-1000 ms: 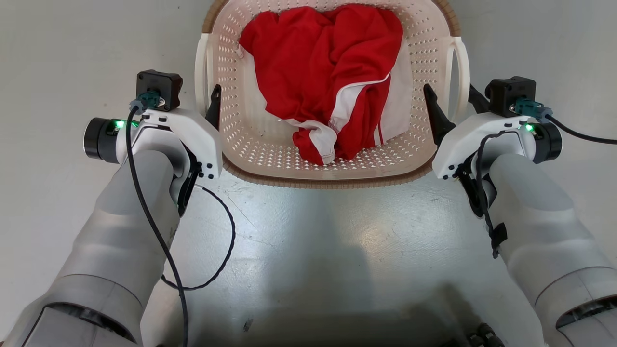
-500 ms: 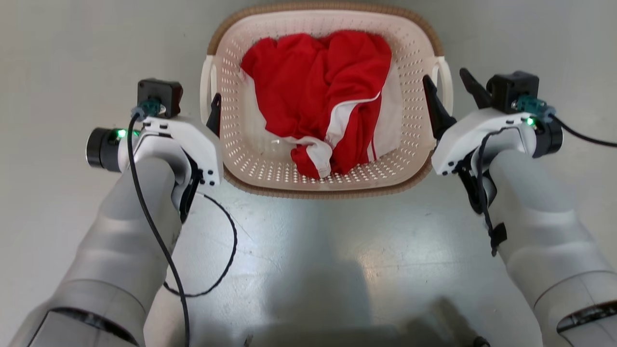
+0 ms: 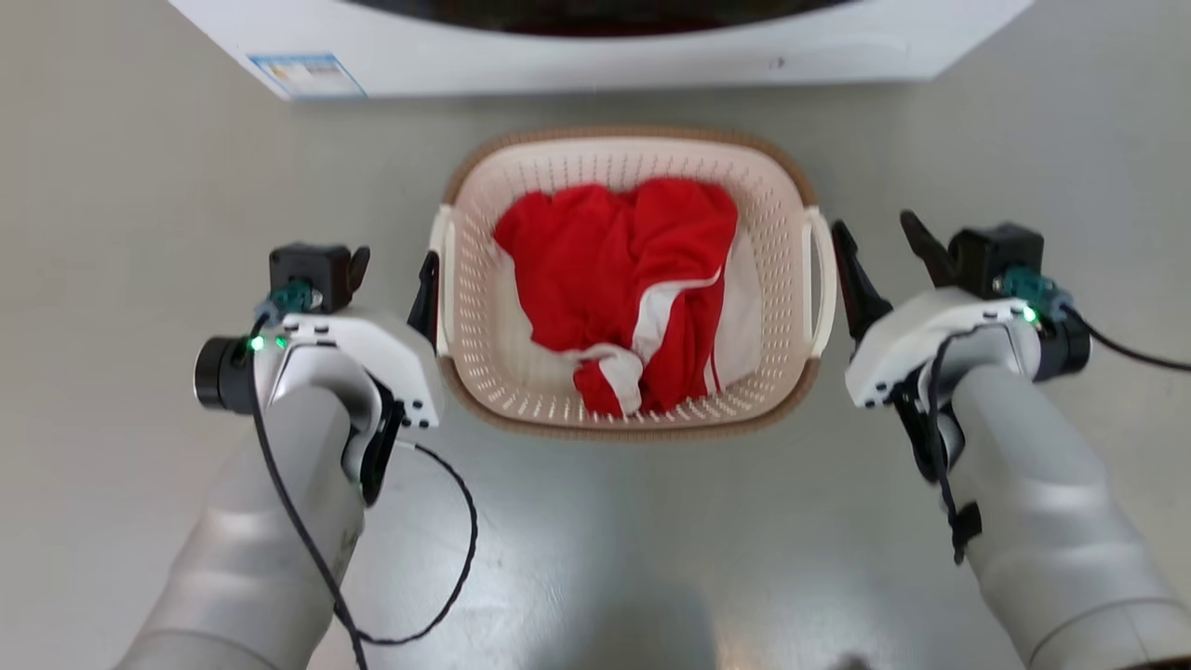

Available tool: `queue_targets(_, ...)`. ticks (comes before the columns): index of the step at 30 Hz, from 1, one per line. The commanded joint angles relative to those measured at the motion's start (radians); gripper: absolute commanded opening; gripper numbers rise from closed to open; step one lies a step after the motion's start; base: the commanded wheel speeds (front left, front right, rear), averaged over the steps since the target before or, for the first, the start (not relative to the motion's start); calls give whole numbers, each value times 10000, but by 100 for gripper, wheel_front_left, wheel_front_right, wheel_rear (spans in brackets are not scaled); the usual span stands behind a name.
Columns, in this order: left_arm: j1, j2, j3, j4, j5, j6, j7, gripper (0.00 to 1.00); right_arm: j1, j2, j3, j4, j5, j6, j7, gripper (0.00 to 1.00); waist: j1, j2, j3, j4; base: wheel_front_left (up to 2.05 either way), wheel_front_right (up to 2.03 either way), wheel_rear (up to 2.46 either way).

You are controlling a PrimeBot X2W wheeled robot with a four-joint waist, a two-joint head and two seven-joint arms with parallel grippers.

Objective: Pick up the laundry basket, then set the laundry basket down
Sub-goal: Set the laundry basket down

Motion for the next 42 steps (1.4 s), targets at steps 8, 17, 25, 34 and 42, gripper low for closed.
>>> queue_targets(8, 1454, 364, 1052, -1009, 410, -87, -51, 100, 1518, 168, -623, -1024, -570, 62, -120, 100, 0, 0, -1792, 170, 0, 0, 0)
queue_targets(17, 2670, 360, 2069, -1923, 805, -320, -51, 100, 2496, 168, -1058, -2099, -1179, 62, -120, 100, 0, 0, -3119, 266, 0, 0, 0)
queue_targets(25, 3810, 83, 3015, -2644, 1026, -480, -51, 100, 3406, 168, -1145, -2946, -1596, 62, -120, 100, 0, 0, -4236, 327, 0, 0, 0)
queue_targets(34, 5115, -185, 3794, -3446, 1484, -545, -51, 100, 4522, 168, -1337, -3737, -1788, 62, -120, 100, 0, 0, -5494, 355, 0, 0, 0)
queue_targets(42, 6143, -298, 4175, -3923, 1881, -635, -51, 100, 5555, 168, -1161, -4048, -1689, 62, -120, 100, 0, 0, -6441, 308, 0, 0, 0)
